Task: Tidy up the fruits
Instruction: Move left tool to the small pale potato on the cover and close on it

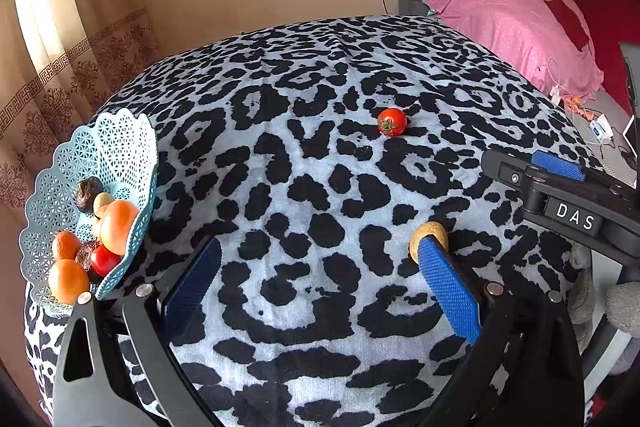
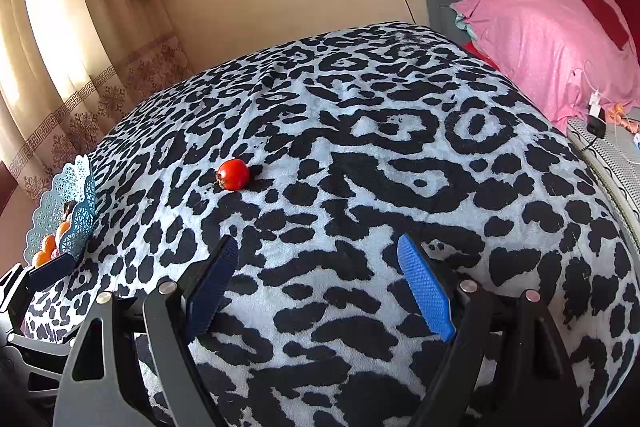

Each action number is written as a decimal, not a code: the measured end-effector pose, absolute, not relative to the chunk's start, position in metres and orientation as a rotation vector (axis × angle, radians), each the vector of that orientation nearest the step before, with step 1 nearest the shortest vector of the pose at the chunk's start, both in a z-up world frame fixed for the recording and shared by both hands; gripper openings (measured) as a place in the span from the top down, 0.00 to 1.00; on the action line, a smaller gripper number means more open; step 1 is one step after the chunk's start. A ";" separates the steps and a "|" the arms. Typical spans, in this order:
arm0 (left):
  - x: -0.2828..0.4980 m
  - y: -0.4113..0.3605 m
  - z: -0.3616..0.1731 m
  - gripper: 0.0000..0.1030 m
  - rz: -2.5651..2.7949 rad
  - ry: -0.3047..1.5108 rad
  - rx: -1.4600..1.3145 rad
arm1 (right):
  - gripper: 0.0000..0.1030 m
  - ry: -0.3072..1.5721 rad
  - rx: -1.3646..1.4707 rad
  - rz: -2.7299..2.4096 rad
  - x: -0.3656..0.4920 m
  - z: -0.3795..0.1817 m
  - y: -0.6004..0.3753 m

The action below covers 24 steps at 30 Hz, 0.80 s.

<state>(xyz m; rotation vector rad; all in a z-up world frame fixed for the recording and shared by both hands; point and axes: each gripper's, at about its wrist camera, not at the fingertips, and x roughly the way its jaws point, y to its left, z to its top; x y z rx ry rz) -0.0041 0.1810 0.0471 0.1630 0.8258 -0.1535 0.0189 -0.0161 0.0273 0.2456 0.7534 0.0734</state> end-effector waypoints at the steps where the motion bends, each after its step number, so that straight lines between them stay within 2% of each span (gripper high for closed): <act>1: -0.003 0.179 0.046 0.03 -0.158 0.829 0.167 | 0.21 0.753 0.246 0.073 0.019 0.027 -0.016; 24: 0.010 0.151 0.029 0.03 -0.228 0.871 0.192 | 0.21 0.752 0.273 0.076 0.018 0.026 -0.020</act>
